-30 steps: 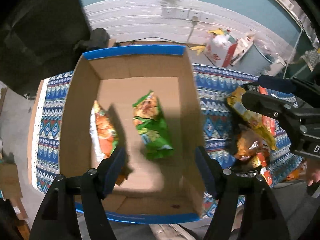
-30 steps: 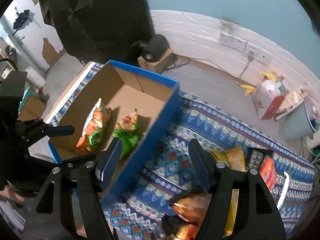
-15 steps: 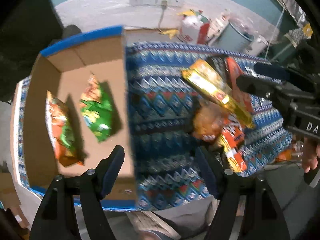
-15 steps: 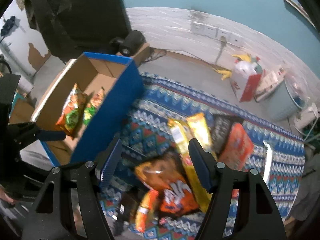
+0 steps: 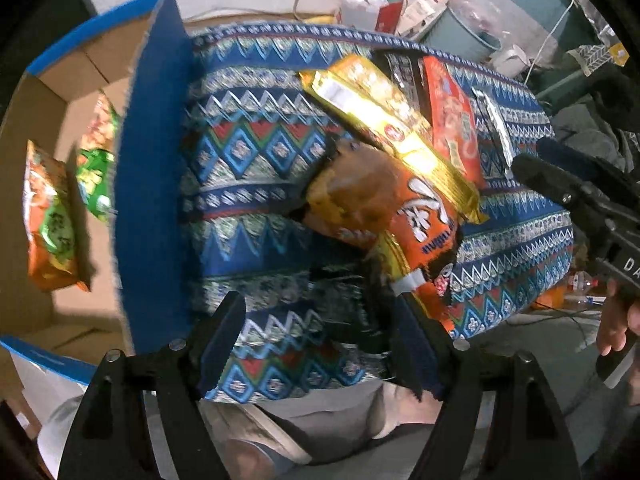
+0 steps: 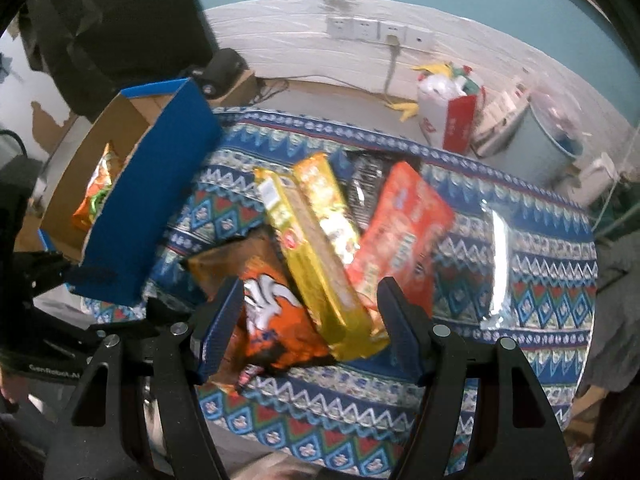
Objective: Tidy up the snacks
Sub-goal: 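Grasp the black snack bag with the left tool while the right tool grasps the silver foil bar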
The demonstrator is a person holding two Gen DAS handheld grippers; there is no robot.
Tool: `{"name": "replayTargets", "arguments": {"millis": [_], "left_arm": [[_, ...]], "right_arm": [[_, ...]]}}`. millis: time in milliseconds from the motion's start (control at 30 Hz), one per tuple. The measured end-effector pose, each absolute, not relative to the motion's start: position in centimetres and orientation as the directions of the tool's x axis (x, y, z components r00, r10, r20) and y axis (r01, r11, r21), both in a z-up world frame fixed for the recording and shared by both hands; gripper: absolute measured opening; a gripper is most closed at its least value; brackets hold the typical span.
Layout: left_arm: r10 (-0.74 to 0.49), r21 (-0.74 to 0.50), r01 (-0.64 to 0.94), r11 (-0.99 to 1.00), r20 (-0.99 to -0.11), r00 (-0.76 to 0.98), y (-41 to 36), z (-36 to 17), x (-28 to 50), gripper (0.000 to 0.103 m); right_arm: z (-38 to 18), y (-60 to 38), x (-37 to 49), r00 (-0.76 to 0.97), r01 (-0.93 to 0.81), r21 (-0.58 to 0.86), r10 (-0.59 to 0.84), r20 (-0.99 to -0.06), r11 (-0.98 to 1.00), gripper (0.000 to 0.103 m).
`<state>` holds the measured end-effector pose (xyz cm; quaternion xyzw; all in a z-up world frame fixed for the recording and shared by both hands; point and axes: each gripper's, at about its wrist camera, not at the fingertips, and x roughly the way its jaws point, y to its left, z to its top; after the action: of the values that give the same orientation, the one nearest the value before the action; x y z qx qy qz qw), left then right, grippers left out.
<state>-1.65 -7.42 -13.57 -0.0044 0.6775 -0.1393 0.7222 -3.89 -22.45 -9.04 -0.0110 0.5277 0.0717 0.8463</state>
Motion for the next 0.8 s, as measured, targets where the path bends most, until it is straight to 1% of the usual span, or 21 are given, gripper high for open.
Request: {"name": "replayTargets", "arguments": {"millis": [467,533,600,633,700,800], "left_arm": [[-0.178,-0.189,0.216,0.958,-0.982,-0.069,-9.8,-19.0,-2.6,0.078],[-0.191,-0.207,0.218,0.954,-0.977,-0.094,-9.9,-19.9,-2.7,0.065],[-0.196,-0.218,0.228,0.949,-0.974,-0.117,-10.0,-20.6,-2.8,0.042],[-0.205,-0.23,0.237,0.944,-0.971,-0.124,-10.1,-20.9,-2.9,0.037],[-0.219,-0.245,0.248,0.938,-0.968,-0.125,-10.2,-21.1,-3.1,0.035],[-0.203,-0.227,0.299,0.927,-0.973,-0.108,-10.7,-20.6,-3.1,0.034]], "right_arm": [[-9.7,-27.1,-4.9,0.444,-0.05,0.091,0.104,-0.89,0.995,0.07],[-9.7,-27.7,-4.7,0.446,-0.037,0.092,0.099,-0.889,0.995,0.07],[-10.0,-28.5,-4.3,0.443,-0.016,0.091,0.089,-0.892,0.996,0.07],[-10.1,-29.1,-4.0,0.441,-0.003,0.089,0.081,-0.894,0.996,0.07],[-10.4,-30.2,-3.5,0.438,0.028,0.083,0.063,-0.897,0.996,0.07],[-11.1,-32.0,-2.6,0.428,0.069,0.071,0.035,-0.903,0.995,0.07]]}}
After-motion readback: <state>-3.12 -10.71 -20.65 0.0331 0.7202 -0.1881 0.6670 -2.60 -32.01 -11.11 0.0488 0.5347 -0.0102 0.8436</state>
